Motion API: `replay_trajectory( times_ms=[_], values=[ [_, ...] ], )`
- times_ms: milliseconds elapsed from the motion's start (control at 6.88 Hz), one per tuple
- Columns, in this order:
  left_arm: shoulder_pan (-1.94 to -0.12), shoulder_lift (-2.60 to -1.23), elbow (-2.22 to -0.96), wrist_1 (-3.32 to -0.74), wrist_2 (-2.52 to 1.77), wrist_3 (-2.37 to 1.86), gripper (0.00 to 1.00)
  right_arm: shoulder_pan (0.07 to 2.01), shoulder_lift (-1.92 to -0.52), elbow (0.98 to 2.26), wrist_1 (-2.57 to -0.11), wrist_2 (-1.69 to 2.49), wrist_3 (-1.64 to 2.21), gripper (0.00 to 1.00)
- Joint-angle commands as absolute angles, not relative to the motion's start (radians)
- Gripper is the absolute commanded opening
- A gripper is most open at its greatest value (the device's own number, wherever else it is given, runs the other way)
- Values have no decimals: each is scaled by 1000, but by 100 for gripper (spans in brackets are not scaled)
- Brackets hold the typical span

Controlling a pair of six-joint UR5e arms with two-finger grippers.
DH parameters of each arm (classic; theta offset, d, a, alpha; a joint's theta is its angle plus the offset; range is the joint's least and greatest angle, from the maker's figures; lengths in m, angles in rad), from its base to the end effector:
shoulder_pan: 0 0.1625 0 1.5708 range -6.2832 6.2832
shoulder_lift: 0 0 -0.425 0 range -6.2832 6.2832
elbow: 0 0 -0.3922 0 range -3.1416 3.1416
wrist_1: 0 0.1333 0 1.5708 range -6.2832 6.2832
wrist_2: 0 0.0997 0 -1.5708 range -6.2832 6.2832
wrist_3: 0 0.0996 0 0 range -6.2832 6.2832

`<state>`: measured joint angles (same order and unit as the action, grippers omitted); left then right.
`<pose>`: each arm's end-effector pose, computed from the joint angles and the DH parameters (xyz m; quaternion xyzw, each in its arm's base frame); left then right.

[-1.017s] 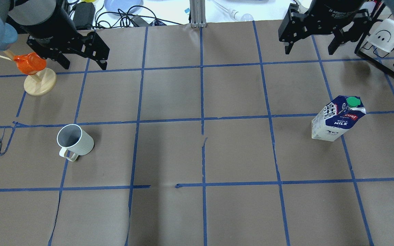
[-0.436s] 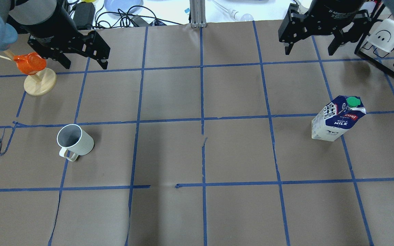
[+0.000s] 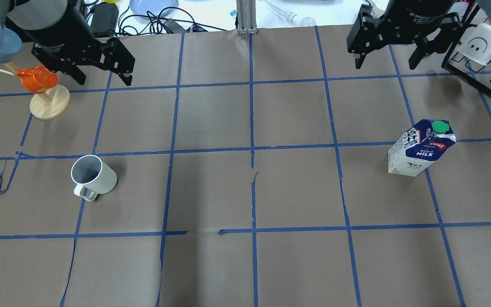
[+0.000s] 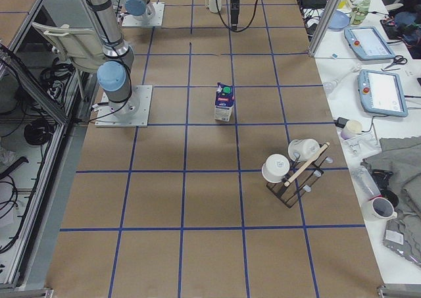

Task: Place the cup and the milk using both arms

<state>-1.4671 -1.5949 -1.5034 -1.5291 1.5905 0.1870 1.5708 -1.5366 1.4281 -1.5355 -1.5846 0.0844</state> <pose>-0.0779 -0.5207 0.5136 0.0412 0.9982 -0.0406 0.0159 0.1319 -0.5111 0.5377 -0.0424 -0.9984 0.0368 0.0053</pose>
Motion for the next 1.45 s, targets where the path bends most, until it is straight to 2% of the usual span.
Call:
replay_trajectory(
  times_ms=[0,145,436,581,1017,1308],
  values=[
    [-1268,-1620,-1512,-1535,1623,353,100,1569,-1536,1428,-1536,-1585,84,100],
    [-1191,-1638,-1591,-1511,1624,458,100,1571,-1537,1428,-1536,-1585,84,100],
    [-1120,-1654,-1812,-1215,1628,514,100,1572,-1539,1427,-1536,-1585,84,100],
    [-1115,-1664,-1874,-1150,1629,512,100,1572,-1539,1427,-1536,-1585,84,100],
    [-1115,-1701,-1945,-1141,1591,511,100,1574,-1539,1428,-1536,-1585,84,100],
    [-1115,-1735,-1953,-1121,1592,511,94,1574,-1539,1428,-1536,-1585,84,100]
  ],
)
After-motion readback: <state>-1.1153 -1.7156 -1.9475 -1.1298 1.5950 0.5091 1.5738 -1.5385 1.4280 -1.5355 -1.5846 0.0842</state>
